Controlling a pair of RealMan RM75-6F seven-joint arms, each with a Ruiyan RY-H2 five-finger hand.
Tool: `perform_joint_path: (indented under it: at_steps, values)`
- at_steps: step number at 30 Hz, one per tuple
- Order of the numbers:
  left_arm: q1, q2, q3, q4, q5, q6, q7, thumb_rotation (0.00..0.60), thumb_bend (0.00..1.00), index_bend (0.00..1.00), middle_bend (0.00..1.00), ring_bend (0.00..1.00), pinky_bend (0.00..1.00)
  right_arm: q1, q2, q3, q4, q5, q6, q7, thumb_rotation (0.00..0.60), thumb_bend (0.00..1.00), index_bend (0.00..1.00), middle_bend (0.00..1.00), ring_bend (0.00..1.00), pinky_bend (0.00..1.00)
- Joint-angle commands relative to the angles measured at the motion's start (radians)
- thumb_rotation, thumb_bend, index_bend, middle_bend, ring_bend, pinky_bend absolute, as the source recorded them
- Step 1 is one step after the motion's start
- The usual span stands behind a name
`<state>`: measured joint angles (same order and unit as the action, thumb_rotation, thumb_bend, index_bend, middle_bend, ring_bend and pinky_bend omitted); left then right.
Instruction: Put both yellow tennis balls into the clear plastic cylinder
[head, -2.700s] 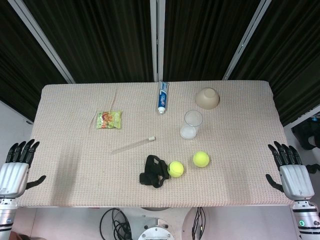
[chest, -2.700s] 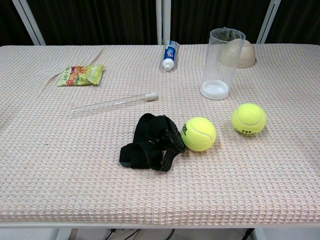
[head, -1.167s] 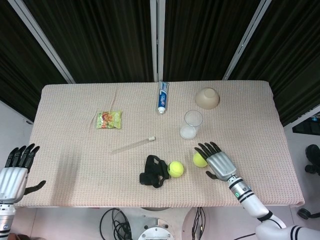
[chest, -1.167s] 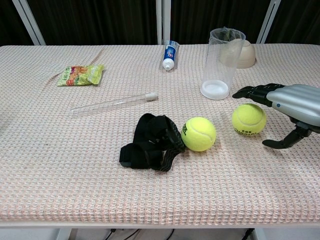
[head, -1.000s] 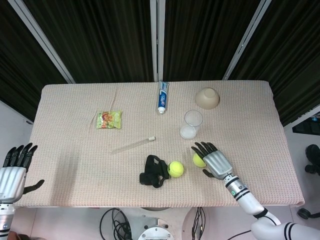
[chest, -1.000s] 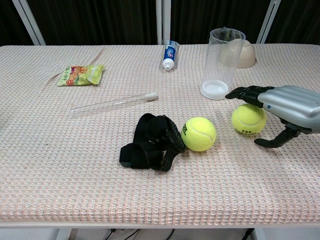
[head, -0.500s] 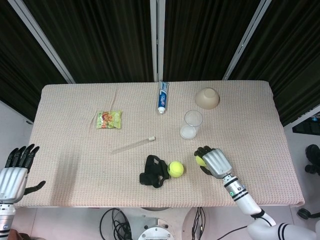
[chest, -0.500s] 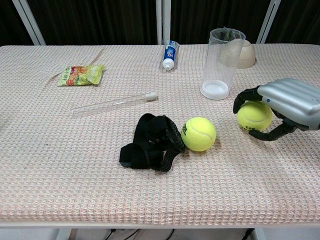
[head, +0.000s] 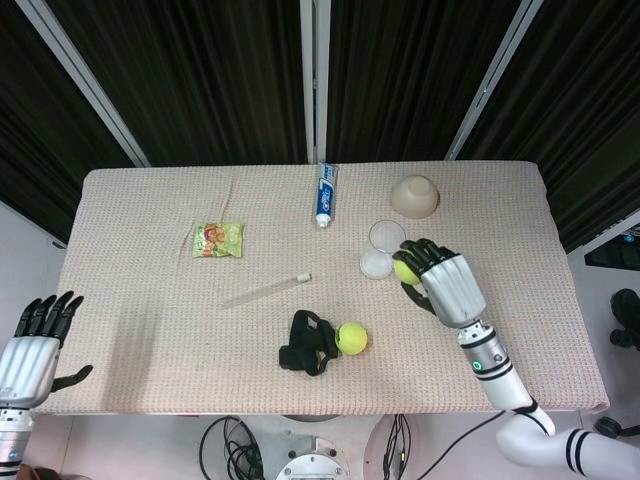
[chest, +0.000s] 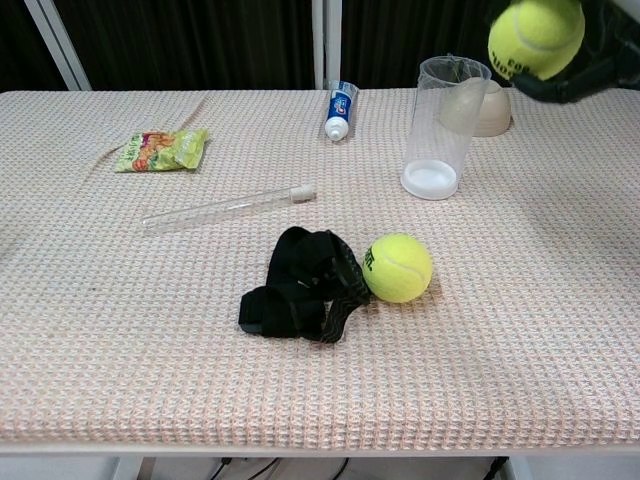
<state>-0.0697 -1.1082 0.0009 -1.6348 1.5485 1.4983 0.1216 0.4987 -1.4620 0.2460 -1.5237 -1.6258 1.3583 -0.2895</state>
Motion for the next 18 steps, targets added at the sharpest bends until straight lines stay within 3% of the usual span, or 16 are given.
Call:
perform_joint_path:
  at_steps: [1,9,15,18]
  values:
    - [0.001,-0.002,0.002,0.002,0.015,0.010,-0.001,0.600,0.03,0.02,0.00,0.00,0.00,0.039,0.010,0.049,-0.012,0.059,-0.033,-0.058,0.600,0.34,0.64,0.44,0.43,0.65]
    - [0.007,-0.004,0.002,0.008,0.027,0.028,-0.009,0.600,0.03,0.02,0.00,0.00,0.00,0.101,-0.007,0.095,0.020,0.168,-0.109,-0.121,0.600,0.34,0.64,0.43,0.42,0.64]
    - [0.008,0.001,0.005,0.011,0.037,0.032,-0.022,0.600,0.03,0.02,0.00,0.00,0.00,0.149,-0.046,0.099,0.099,0.230,-0.170,-0.115,0.600,0.33,0.57,0.36,0.36,0.56]
    - [0.009,0.004,0.001,0.013,0.035,0.038,-0.032,0.600,0.03,0.02,0.00,0.00,0.00,0.163,-0.057,0.091,0.122,0.249,-0.192,-0.111,0.600,0.32,0.49,0.29,0.28,0.48]
